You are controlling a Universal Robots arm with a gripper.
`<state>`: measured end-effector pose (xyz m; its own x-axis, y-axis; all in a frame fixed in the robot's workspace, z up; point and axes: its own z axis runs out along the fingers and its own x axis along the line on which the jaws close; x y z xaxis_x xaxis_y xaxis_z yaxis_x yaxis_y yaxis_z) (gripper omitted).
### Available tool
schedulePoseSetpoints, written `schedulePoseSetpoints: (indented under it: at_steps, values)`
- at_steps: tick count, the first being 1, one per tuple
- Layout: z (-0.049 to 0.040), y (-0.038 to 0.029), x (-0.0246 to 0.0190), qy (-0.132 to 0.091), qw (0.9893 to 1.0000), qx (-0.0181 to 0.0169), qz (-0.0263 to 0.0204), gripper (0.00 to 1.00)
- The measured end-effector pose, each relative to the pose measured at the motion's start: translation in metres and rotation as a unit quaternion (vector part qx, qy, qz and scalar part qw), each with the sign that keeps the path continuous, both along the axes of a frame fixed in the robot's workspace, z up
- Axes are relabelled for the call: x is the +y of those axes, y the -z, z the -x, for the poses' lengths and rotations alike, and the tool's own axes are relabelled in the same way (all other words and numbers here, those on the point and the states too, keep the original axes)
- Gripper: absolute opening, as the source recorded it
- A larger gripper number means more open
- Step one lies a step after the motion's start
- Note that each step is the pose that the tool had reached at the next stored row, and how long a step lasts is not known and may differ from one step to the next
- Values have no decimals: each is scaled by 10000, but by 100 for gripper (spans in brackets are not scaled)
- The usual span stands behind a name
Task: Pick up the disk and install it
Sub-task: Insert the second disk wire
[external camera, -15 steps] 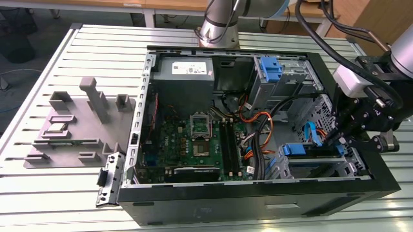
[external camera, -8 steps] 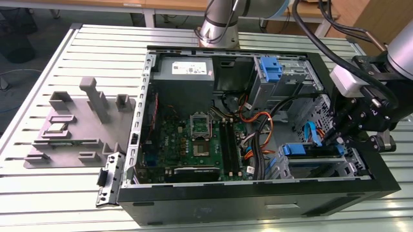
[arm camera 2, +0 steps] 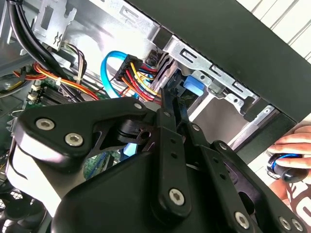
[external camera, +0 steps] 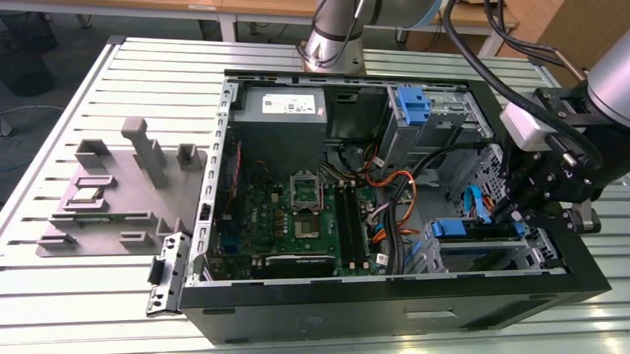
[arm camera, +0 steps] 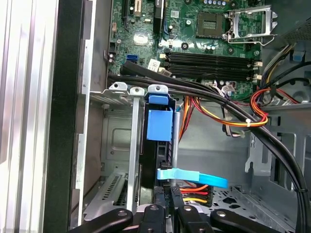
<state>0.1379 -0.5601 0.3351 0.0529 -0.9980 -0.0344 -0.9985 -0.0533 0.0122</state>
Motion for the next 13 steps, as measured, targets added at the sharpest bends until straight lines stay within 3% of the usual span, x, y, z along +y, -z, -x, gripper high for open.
schedulePoseSetpoints:
  at_steps: [13]
  values:
    - [0,0,-35,34,10000,0,0,17]
